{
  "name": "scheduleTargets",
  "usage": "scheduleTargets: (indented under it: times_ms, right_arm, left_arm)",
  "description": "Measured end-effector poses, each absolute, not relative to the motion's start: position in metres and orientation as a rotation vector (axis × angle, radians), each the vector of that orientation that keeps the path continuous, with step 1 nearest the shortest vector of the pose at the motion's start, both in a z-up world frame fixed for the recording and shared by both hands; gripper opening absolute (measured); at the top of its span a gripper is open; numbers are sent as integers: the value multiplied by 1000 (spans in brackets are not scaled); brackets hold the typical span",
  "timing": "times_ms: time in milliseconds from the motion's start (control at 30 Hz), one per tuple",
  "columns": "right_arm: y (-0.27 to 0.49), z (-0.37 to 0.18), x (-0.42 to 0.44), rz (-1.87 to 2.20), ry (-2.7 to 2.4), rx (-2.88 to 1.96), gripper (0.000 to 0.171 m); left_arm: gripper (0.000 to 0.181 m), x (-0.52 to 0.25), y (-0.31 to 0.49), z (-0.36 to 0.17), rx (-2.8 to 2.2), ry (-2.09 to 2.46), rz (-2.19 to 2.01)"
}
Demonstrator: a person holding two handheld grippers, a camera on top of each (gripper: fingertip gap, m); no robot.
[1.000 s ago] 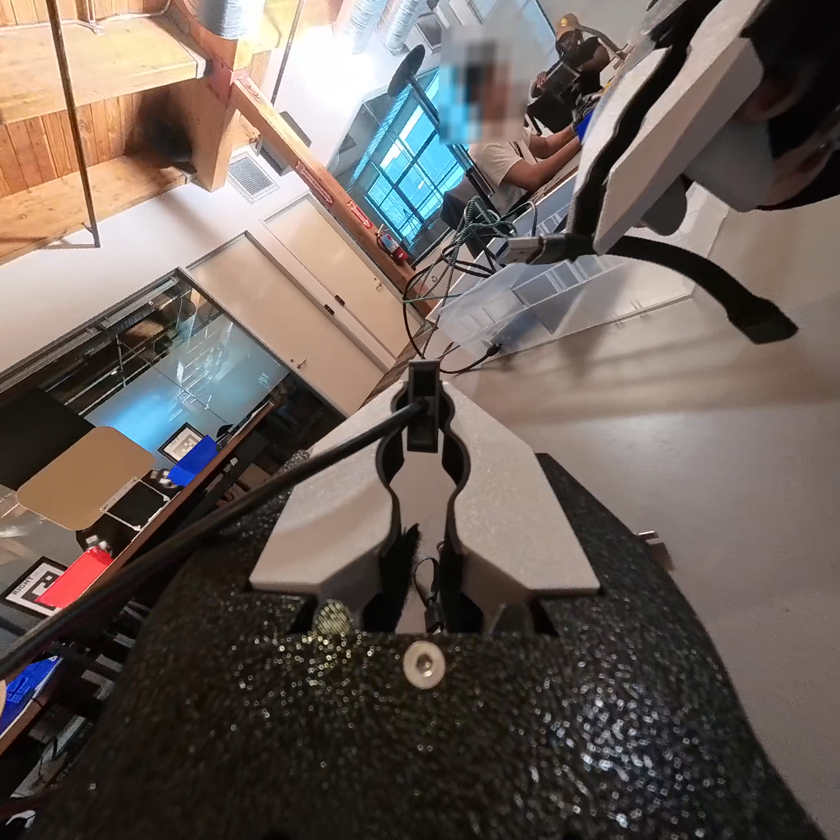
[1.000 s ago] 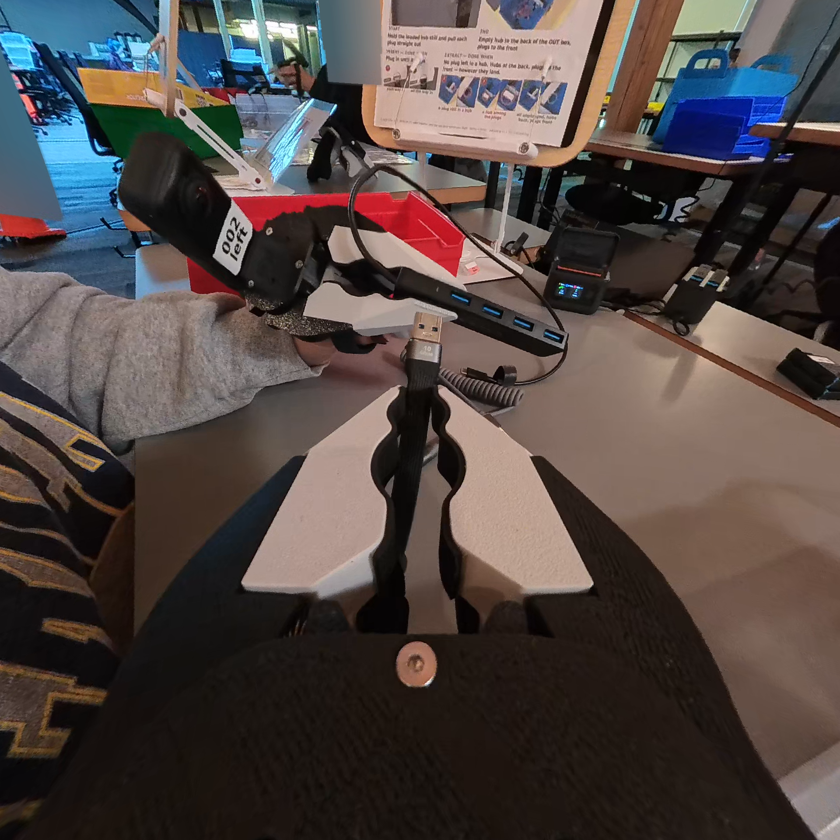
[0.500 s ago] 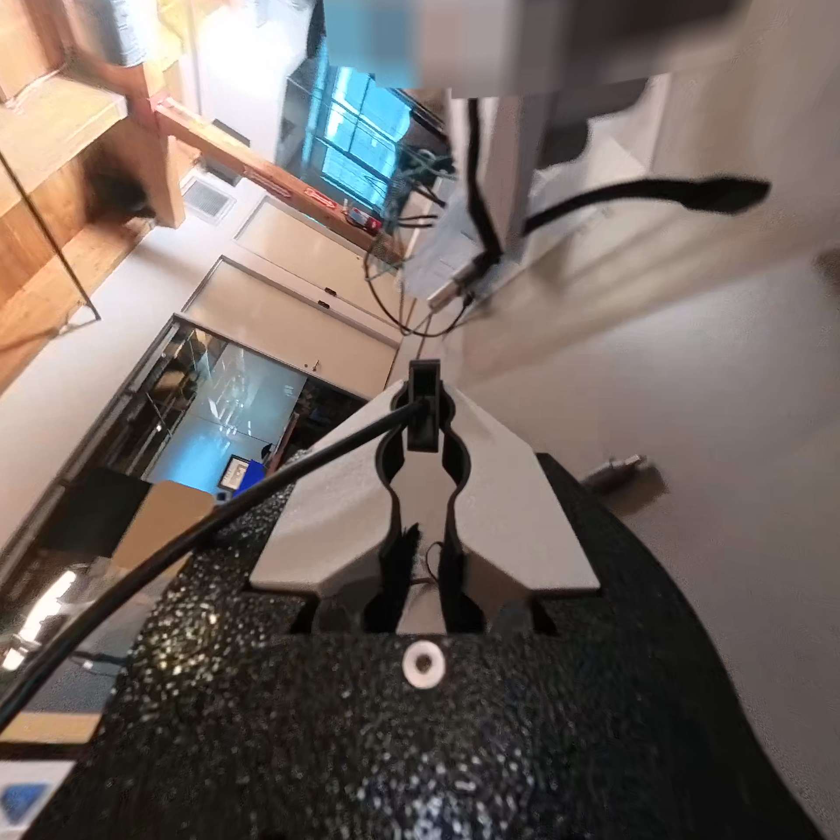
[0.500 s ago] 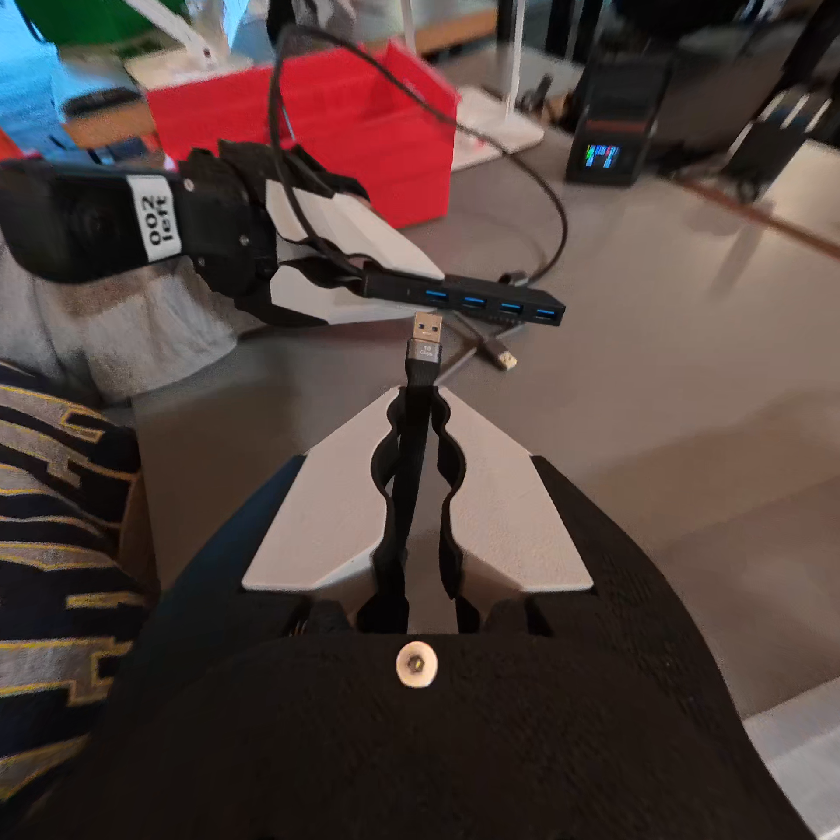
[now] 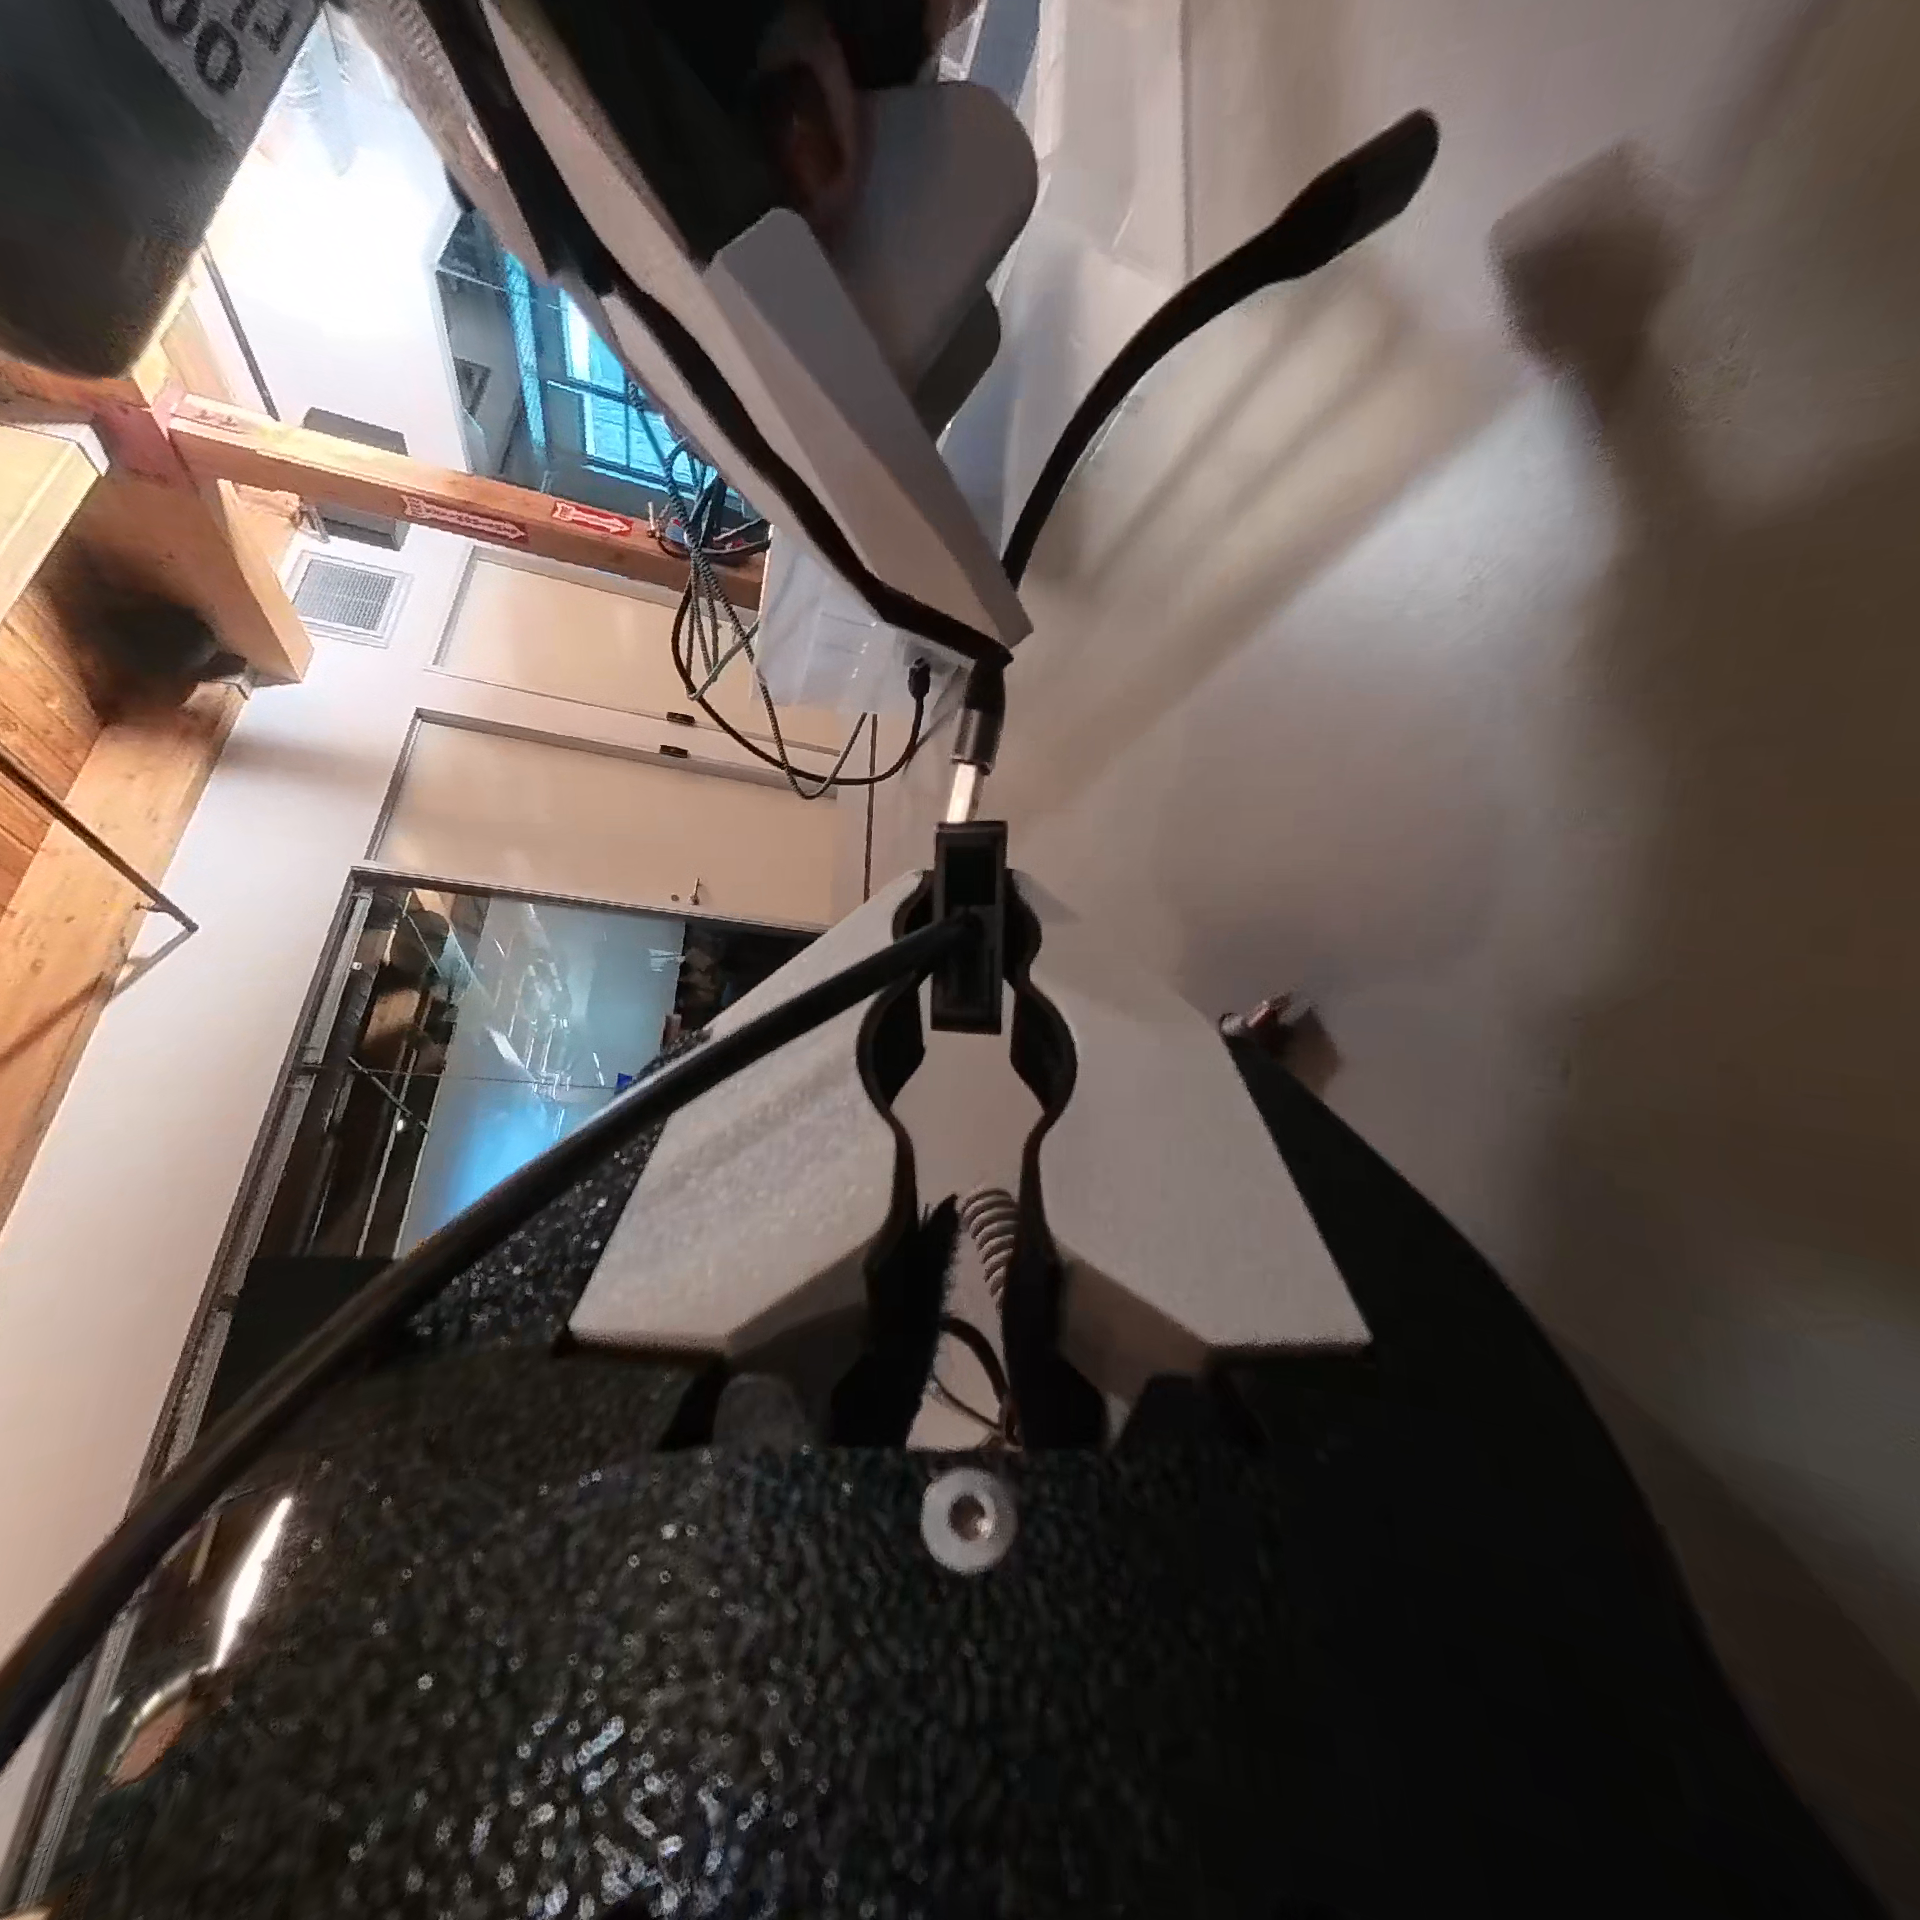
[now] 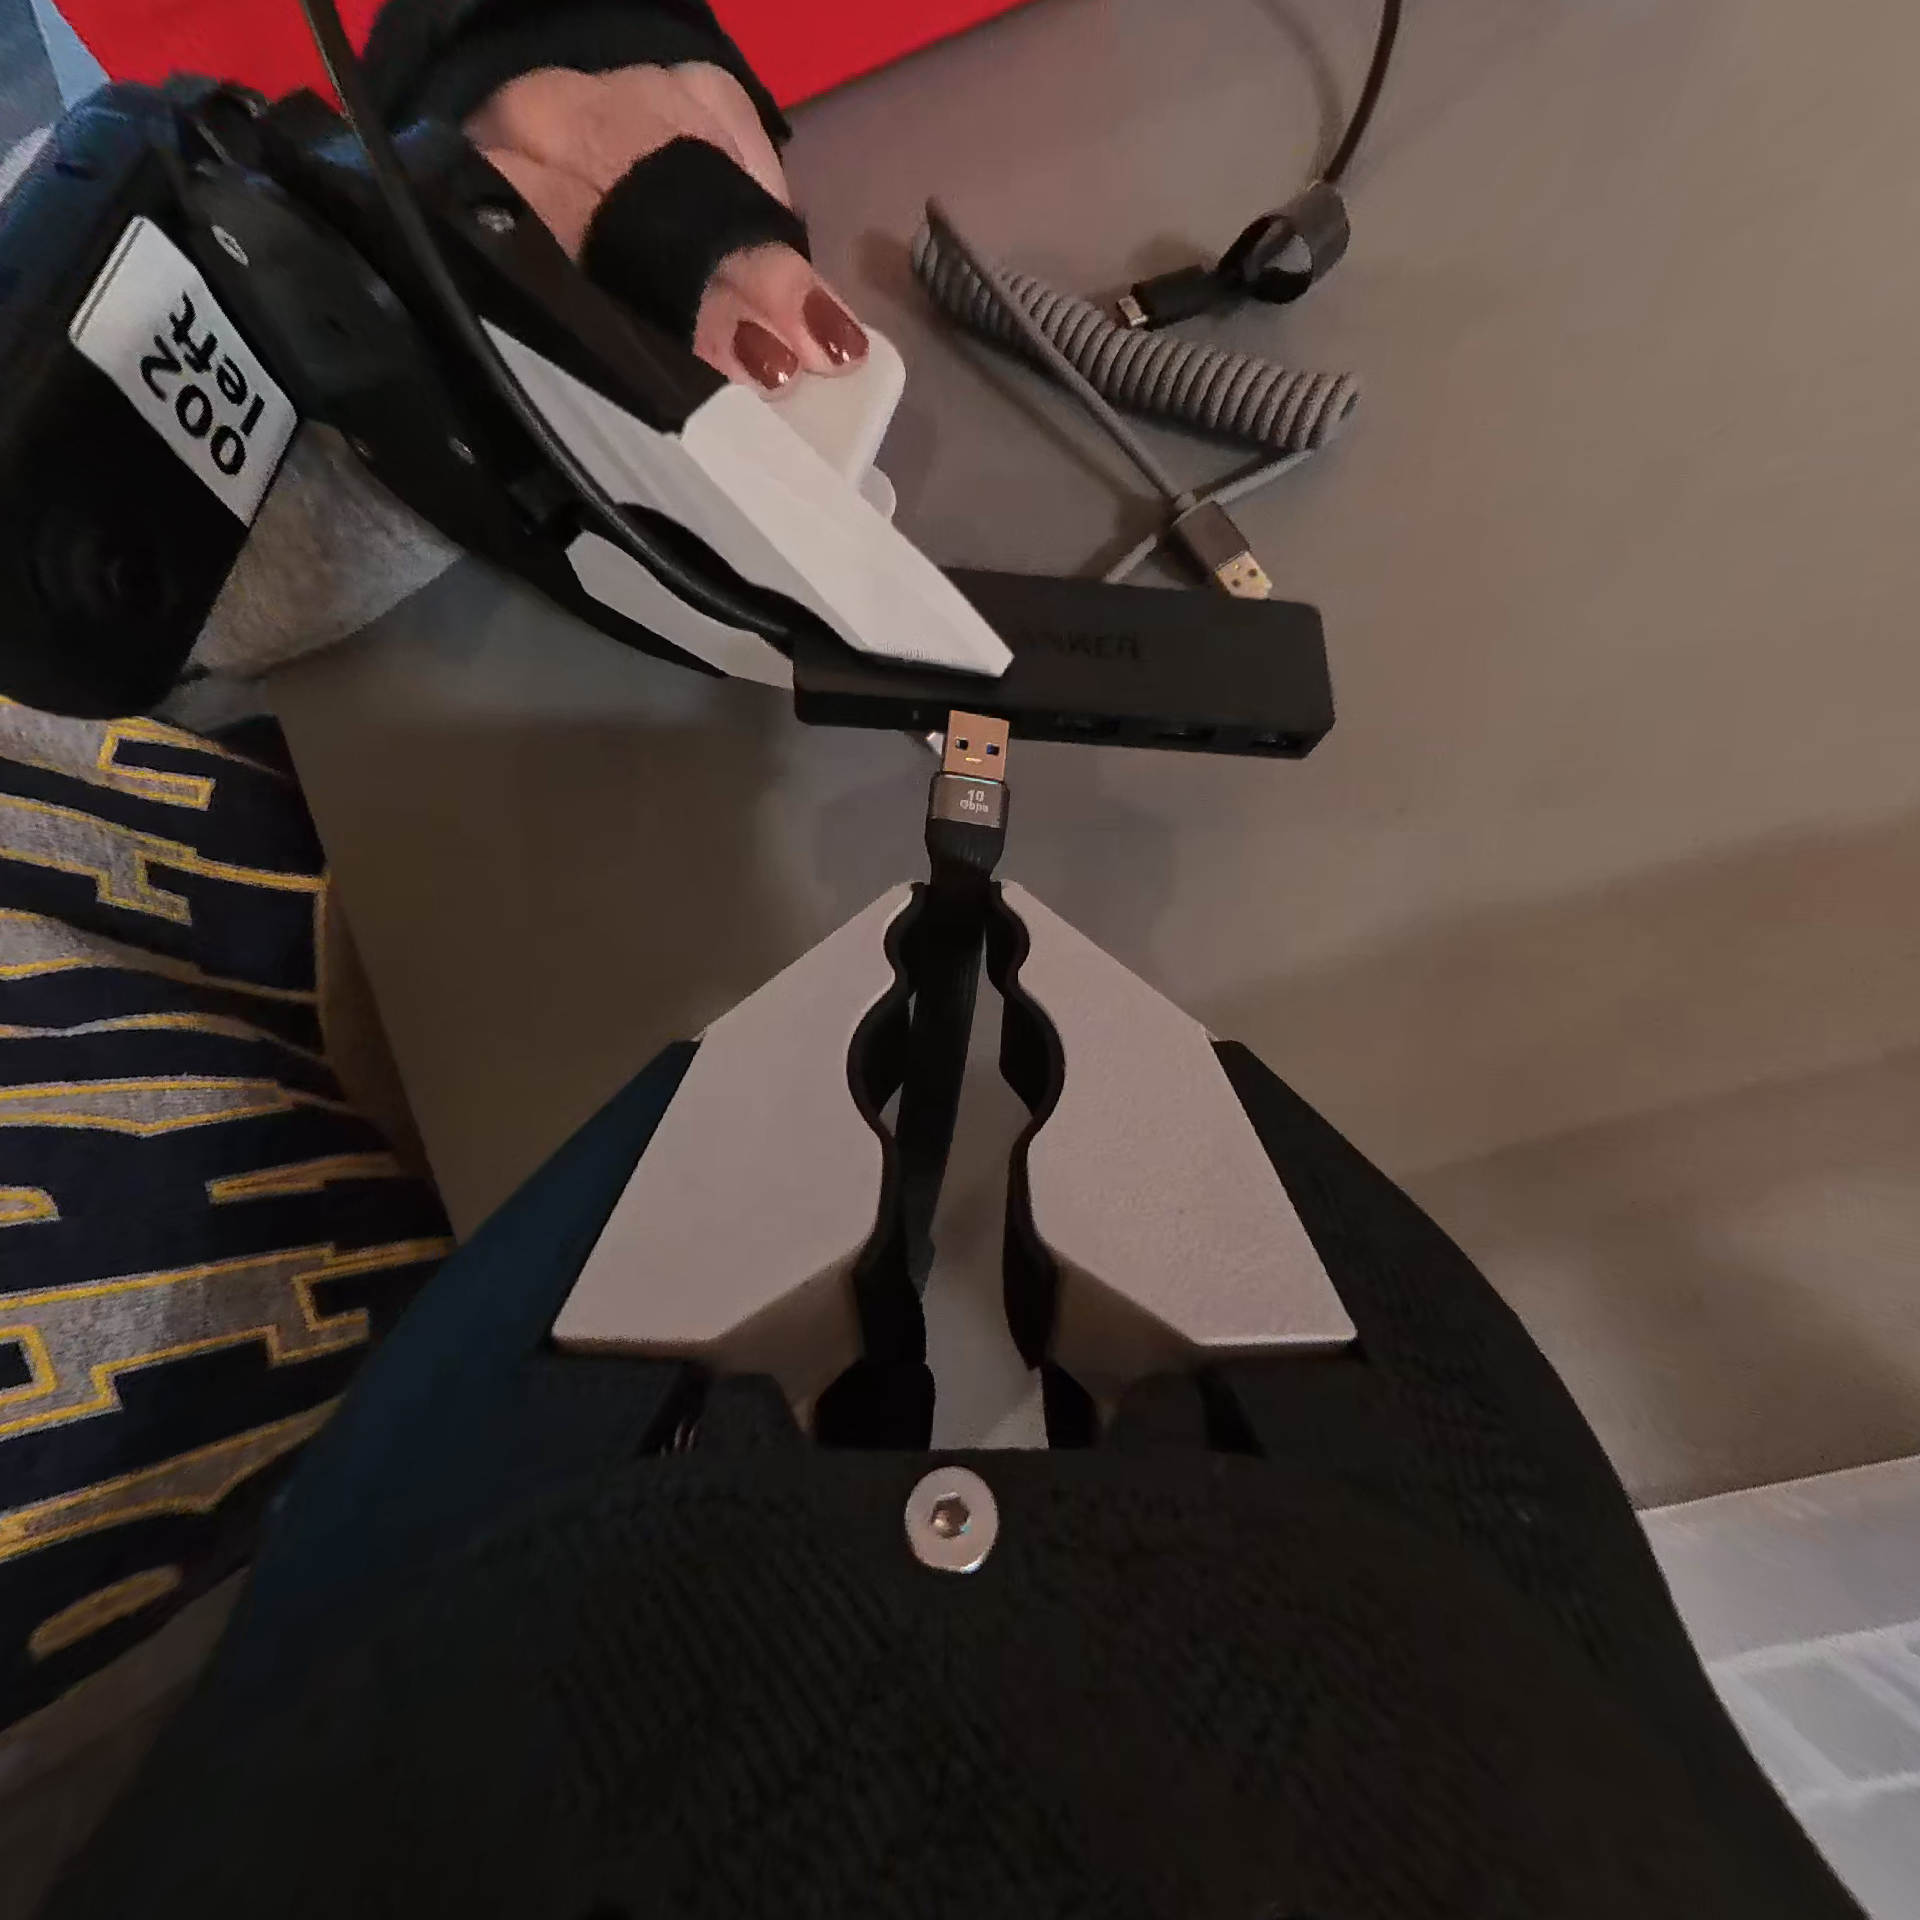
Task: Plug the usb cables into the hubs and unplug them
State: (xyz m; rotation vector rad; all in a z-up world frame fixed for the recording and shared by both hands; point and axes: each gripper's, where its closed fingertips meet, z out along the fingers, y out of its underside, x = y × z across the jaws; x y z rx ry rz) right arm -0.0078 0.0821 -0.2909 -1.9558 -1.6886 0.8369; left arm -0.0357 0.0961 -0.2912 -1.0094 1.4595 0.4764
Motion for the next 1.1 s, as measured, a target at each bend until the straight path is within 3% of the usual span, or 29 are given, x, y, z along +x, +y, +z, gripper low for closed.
scheduleTargets:
  times_ms: [1100]
  right_arm:
    - [83, -313, -3, 801, -1760, -1953, 7]
  left_arm:
    - [8, -19, 86, -319, -1111, 1519, 372]
